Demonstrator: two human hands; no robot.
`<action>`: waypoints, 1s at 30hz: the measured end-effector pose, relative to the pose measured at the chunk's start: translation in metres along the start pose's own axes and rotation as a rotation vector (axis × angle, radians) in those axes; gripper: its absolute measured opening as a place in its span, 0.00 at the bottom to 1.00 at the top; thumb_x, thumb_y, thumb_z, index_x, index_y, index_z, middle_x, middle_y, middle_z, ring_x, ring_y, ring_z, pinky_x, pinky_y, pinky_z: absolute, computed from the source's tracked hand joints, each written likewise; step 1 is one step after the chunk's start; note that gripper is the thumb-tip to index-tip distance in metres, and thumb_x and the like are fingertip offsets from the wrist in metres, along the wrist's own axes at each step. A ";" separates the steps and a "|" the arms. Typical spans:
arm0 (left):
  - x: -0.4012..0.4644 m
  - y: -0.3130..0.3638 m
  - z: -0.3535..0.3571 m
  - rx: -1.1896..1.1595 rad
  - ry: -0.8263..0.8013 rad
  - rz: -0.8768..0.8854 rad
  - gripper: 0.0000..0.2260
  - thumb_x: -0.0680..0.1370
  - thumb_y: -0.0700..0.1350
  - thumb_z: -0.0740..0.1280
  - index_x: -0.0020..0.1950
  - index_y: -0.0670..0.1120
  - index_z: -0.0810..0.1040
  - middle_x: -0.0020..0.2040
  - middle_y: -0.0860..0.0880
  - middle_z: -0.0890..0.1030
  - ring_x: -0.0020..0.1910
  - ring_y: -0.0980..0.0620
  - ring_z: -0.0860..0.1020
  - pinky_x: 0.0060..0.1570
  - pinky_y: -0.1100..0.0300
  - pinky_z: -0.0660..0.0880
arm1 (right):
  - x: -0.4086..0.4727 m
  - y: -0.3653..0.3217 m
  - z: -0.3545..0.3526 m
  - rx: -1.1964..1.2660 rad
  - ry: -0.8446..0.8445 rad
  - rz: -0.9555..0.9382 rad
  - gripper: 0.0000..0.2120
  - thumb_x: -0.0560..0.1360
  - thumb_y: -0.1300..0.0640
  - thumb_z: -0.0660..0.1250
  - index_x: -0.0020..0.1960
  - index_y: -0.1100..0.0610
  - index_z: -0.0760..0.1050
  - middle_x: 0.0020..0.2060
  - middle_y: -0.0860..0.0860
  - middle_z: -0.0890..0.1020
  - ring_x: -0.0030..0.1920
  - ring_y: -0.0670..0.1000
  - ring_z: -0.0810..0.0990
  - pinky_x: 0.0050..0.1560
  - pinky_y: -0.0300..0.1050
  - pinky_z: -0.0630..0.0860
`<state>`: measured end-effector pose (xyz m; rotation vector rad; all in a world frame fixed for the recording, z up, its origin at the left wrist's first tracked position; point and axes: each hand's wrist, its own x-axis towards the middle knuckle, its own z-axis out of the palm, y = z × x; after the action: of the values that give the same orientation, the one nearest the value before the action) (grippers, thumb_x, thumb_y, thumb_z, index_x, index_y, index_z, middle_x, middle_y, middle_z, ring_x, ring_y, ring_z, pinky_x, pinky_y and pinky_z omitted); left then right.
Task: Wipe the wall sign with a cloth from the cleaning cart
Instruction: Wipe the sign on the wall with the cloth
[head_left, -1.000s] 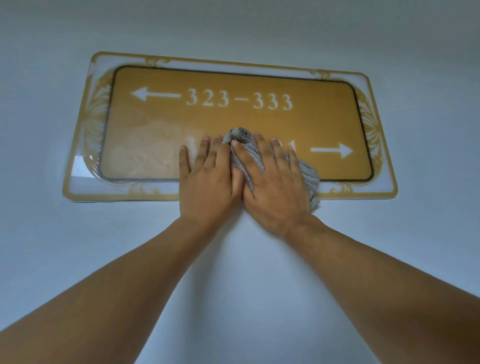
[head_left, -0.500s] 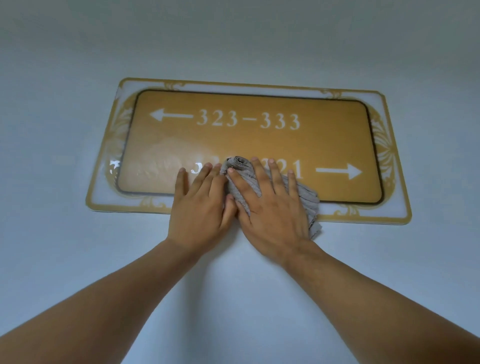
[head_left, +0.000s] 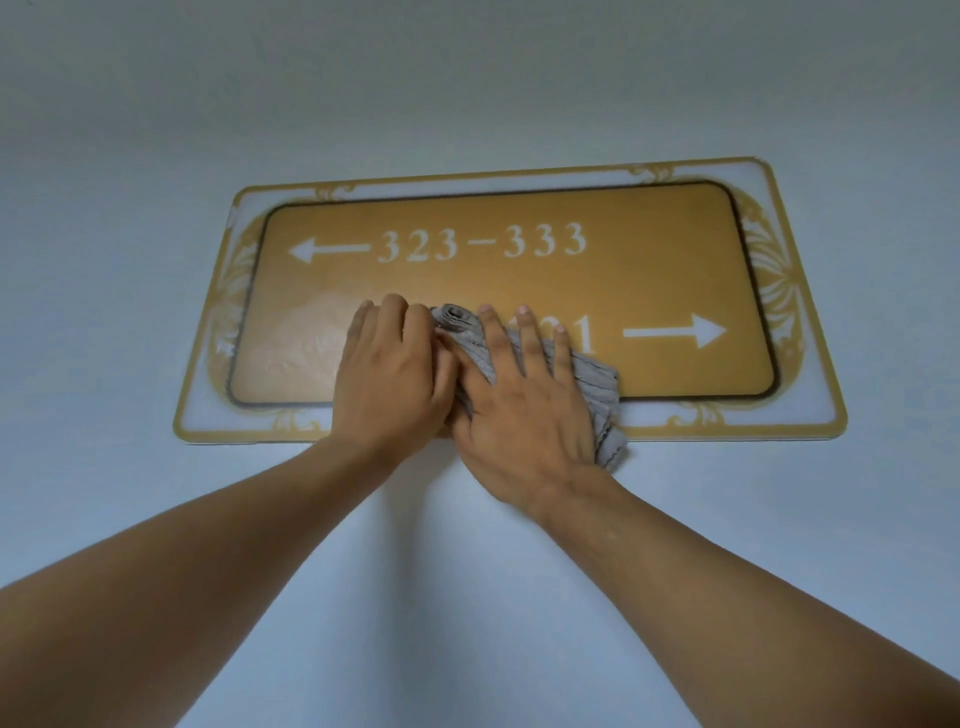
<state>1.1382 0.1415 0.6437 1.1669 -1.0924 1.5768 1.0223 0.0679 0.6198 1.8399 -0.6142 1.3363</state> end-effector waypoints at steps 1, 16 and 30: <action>0.004 -0.002 0.000 -0.015 0.011 -0.006 0.07 0.75 0.44 0.57 0.45 0.40 0.70 0.44 0.40 0.72 0.44 0.40 0.70 0.55 0.43 0.71 | 0.005 -0.001 0.000 0.000 0.000 0.001 0.31 0.78 0.38 0.35 0.81 0.41 0.44 0.82 0.54 0.47 0.80 0.63 0.43 0.75 0.67 0.41; 0.063 -0.037 0.011 -0.176 -0.078 0.011 0.27 0.77 0.47 0.52 0.75 0.40 0.65 0.77 0.44 0.63 0.73 0.46 0.66 0.68 0.53 0.67 | 0.113 -0.009 -0.001 -0.131 0.062 0.015 0.39 0.77 0.37 0.56 0.81 0.45 0.42 0.82 0.55 0.45 0.80 0.64 0.43 0.75 0.70 0.43; 0.120 -0.065 0.037 -0.250 -0.006 -0.010 0.30 0.77 0.46 0.48 0.79 0.40 0.59 0.80 0.43 0.59 0.79 0.50 0.56 0.78 0.58 0.50 | 0.185 -0.002 -0.009 -0.118 0.075 0.008 0.37 0.78 0.39 0.55 0.81 0.44 0.43 0.82 0.53 0.48 0.80 0.62 0.46 0.76 0.69 0.44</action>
<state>1.1860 0.1376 0.7766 1.0073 -1.2453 1.3845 1.0809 0.0862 0.7943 1.6870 -0.6477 1.3392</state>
